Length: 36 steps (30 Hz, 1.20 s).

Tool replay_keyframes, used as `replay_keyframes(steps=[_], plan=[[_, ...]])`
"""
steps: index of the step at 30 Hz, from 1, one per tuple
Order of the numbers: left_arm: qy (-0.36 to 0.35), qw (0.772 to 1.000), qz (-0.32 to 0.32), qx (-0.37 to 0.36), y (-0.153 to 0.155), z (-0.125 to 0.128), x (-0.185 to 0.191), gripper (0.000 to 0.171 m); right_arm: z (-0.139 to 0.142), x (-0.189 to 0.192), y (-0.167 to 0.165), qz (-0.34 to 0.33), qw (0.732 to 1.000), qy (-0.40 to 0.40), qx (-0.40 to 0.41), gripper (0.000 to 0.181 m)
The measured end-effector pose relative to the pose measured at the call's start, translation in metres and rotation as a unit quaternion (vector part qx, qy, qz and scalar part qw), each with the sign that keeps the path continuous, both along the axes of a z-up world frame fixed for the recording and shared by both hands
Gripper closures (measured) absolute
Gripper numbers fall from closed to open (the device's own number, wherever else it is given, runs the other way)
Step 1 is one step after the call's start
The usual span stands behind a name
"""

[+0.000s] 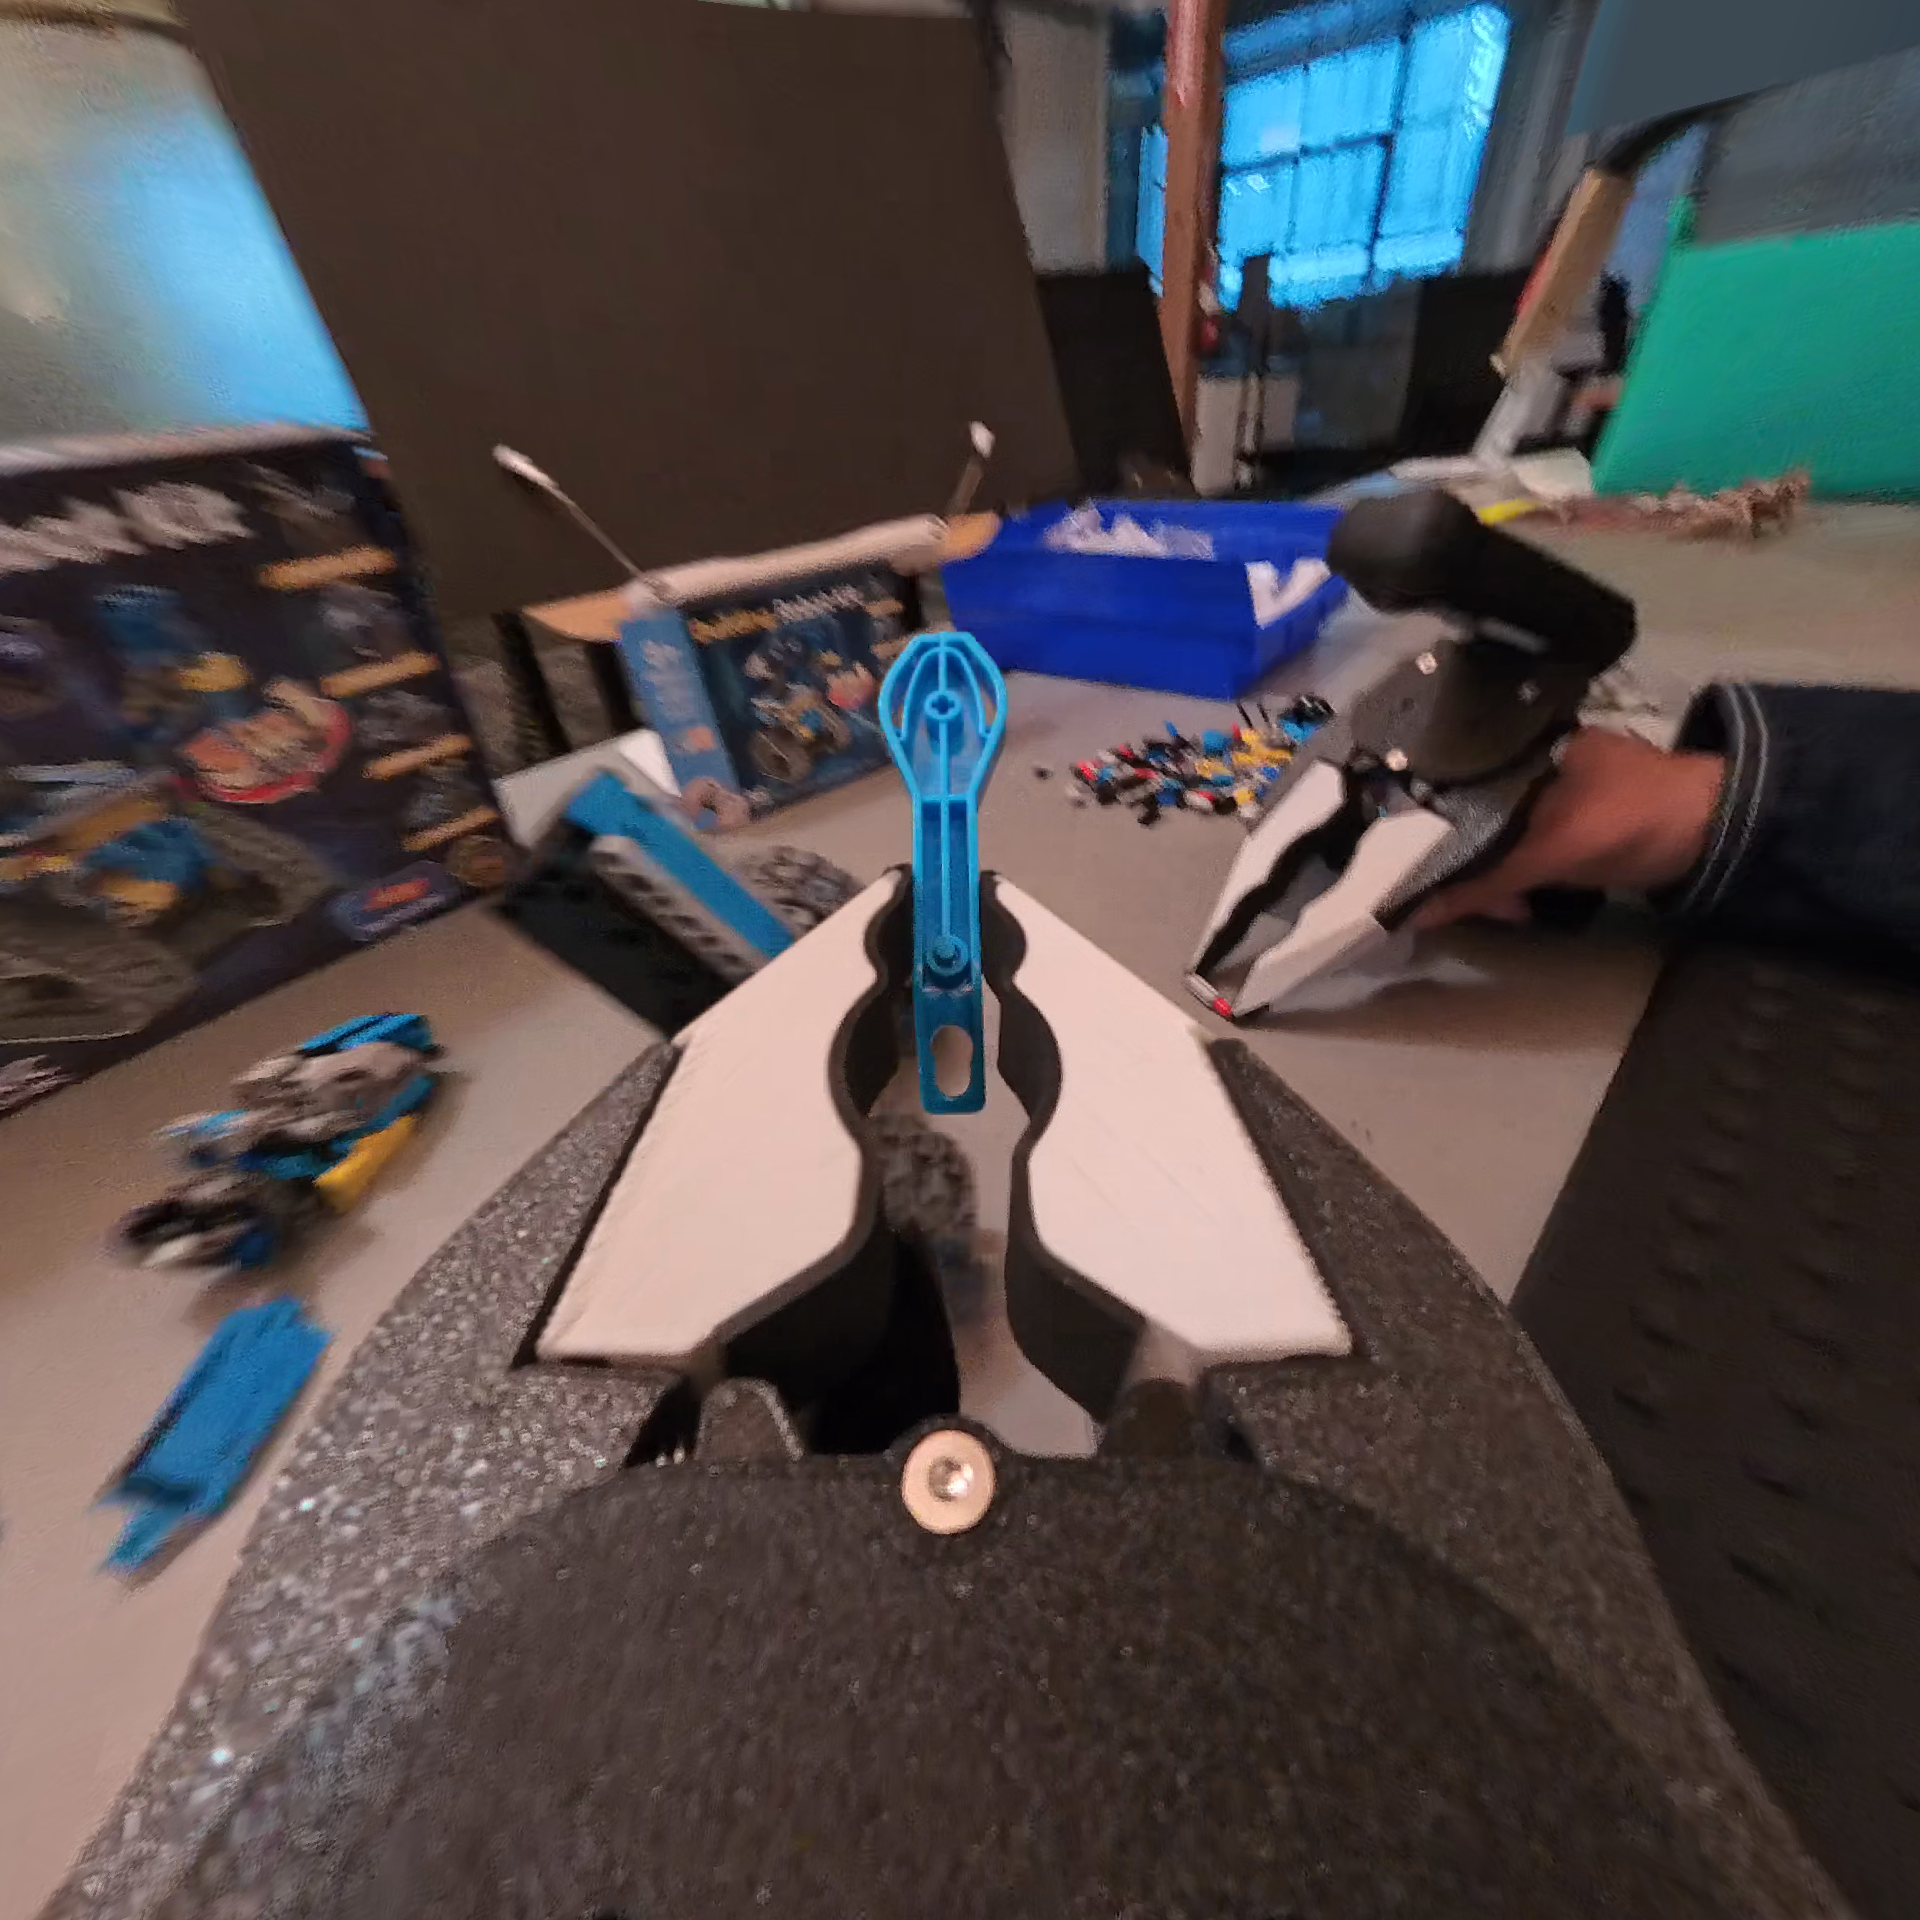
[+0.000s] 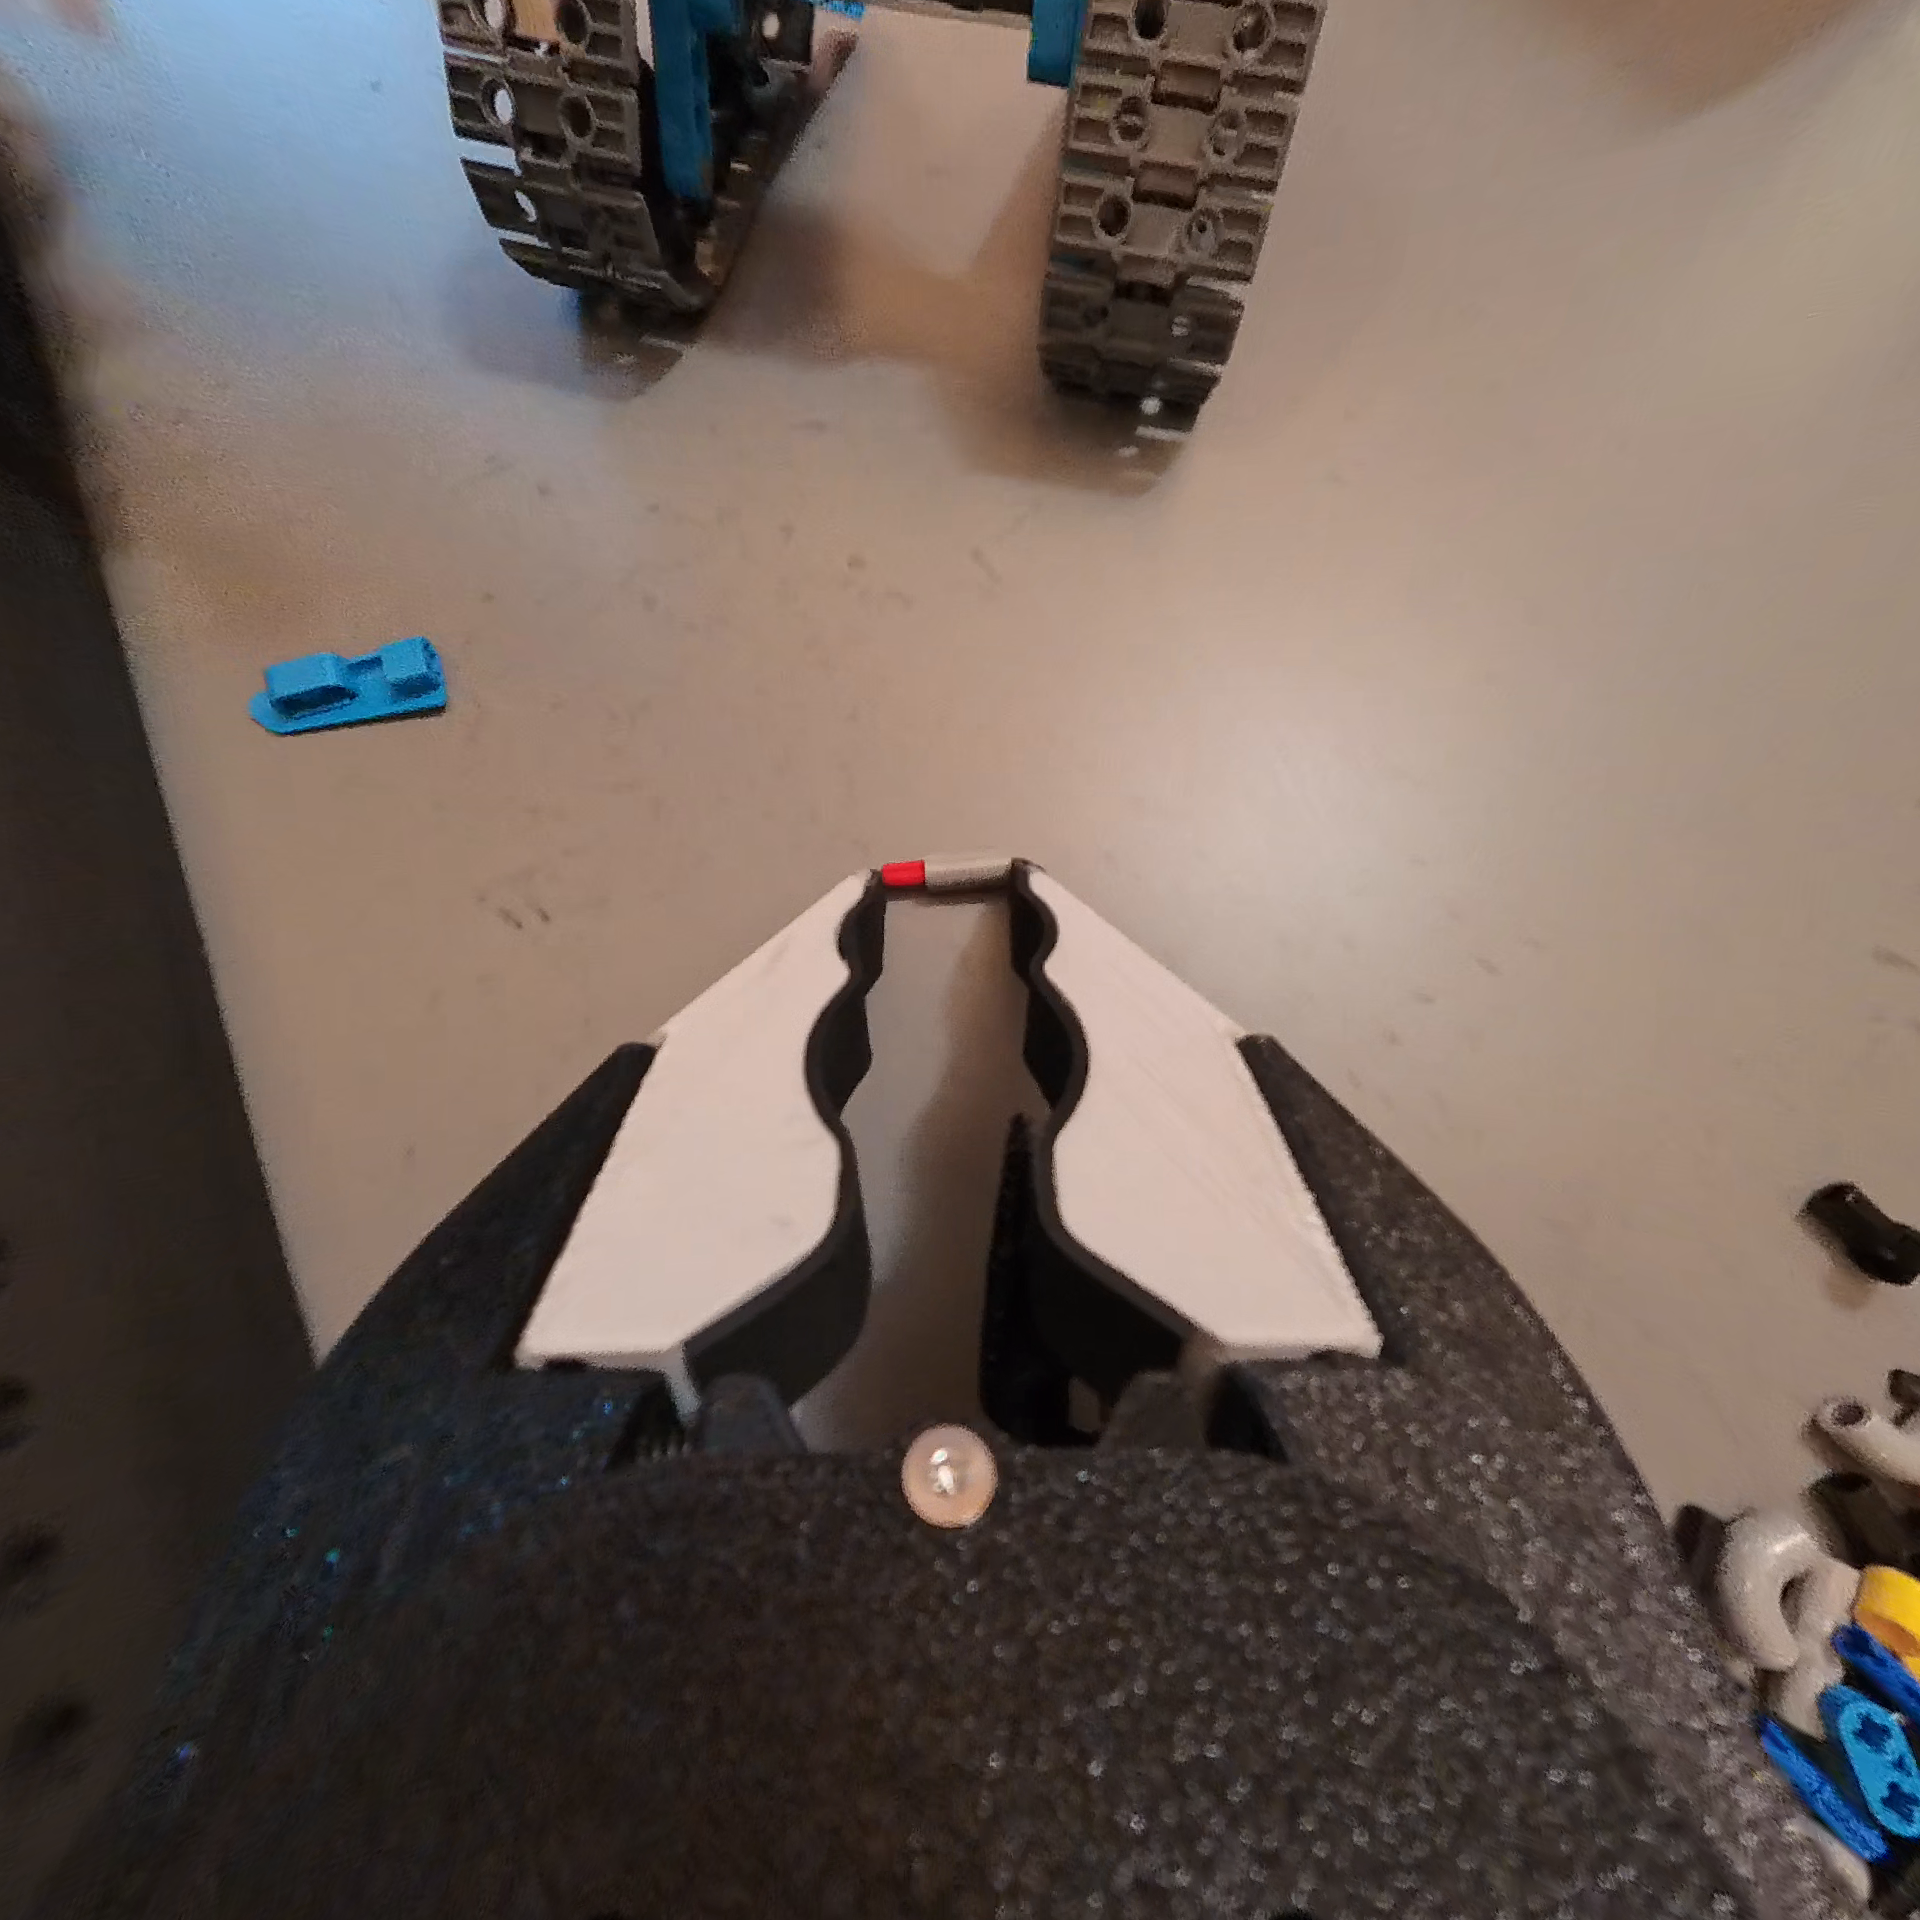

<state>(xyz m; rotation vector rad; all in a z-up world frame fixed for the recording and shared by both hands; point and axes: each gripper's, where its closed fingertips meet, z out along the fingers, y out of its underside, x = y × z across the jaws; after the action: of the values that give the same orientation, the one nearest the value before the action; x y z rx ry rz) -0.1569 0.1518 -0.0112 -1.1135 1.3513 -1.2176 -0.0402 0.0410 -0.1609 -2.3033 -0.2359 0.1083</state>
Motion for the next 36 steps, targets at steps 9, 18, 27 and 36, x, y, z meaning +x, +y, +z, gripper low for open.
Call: replay_keyframes(steps=[9,18,27,36], plan=[[-0.119,0.944,0.282,-0.123,0.136,0.040,-0.203,0.161,0.034,-0.159,0.110,0.148,0.986,0.049,0.058,0.159],[-0.060,0.924,0.301,-0.227,0.152,-0.032,-0.222,0.161,0.014,-0.218,0.213,0.070,0.997,0.005,0.013,0.150],[-0.008,0.949,0.188,-0.253,0.103,-0.042,-0.181,0.161,0.026,-0.143,0.086,0.085,0.992,-0.082,0.043,0.144],[0.127,0.979,0.140,-0.076,0.048,-0.069,-0.137,0.160,0.013,-0.132,0.023,0.154,0.984,-0.071,0.046,0.145]])
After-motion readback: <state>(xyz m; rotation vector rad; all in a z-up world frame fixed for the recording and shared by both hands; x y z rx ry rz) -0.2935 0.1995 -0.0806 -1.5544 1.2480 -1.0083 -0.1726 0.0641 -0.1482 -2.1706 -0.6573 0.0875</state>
